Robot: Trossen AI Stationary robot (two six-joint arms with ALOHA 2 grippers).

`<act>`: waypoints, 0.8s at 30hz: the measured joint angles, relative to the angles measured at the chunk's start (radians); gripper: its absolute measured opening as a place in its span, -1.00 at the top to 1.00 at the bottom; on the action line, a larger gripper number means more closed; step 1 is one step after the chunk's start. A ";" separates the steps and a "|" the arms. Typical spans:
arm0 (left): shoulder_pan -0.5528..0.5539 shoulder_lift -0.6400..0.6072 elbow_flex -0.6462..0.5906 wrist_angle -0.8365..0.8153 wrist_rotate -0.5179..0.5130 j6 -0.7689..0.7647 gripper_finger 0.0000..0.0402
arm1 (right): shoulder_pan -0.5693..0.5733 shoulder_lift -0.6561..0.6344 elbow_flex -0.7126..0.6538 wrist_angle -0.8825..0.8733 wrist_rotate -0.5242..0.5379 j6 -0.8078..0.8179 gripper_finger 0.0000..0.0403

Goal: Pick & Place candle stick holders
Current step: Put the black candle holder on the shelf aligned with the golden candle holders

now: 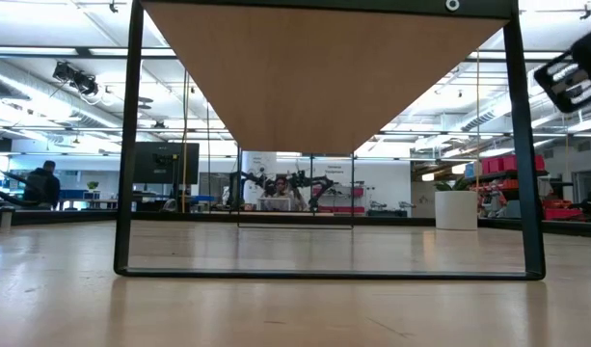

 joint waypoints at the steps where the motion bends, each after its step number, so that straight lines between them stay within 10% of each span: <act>1: 0.000 0.000 0.000 0.000 0.000 0.000 0.12 | 0.000 0.000 -0.017 0.027 0.000 0.000 0.02; 24: 0.000 0.000 0.000 -0.001 0.000 0.002 0.12 | 0.025 0.129 -0.148 0.421 0.042 -0.033 0.02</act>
